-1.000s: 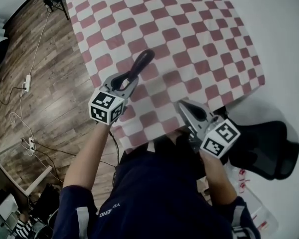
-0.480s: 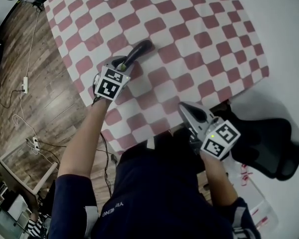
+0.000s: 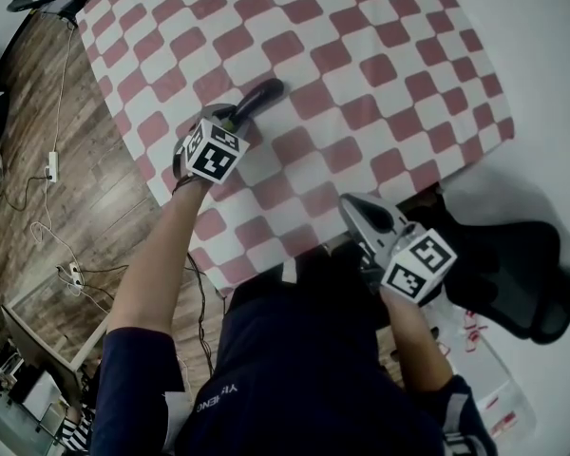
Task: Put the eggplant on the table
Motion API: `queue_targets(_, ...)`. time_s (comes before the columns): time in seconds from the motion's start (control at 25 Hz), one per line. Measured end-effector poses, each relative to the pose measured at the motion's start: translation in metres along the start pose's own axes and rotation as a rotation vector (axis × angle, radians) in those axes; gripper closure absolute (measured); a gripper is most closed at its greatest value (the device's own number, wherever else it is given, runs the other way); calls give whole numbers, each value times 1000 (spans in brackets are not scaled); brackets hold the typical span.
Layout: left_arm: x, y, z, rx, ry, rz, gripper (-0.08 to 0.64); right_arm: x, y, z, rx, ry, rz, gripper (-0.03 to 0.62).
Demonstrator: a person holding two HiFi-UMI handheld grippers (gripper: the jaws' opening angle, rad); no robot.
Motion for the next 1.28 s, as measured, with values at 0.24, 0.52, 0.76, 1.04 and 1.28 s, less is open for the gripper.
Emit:
queue_targets(0.24, 2, -5, 2, 30, -17, 6, 353, -4, 1, -1, -5, -12, 8, 581)
queue_targets(0.52, 7, -47, -2, 128, -42, 34, 337, -29, 15, 7, -10, -84, 45, 581)
queue_targets(0.76, 18, -119, -27, 301, -163, 34, 411, -60, 25, 17, -12, -163, 64, 581)
queue_targets(1.04, 50, -202, -63, 526, -298, -50, 515, -97, 26, 30, -17, -293, 68, 581)
queue_targets(1.28, 80, -240, -105, 659, -450, -137, 525, -135, 28, 36, -20, -389, 58, 582)
Point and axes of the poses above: the fingertips, and each gripper's own axes: y forward along the fingers, x to its right, z out of its top, the point moved 10 cm from there along -y, backward along the fingers, and after that the axes turned 5 degrees about -x, right-handed, at the moved point
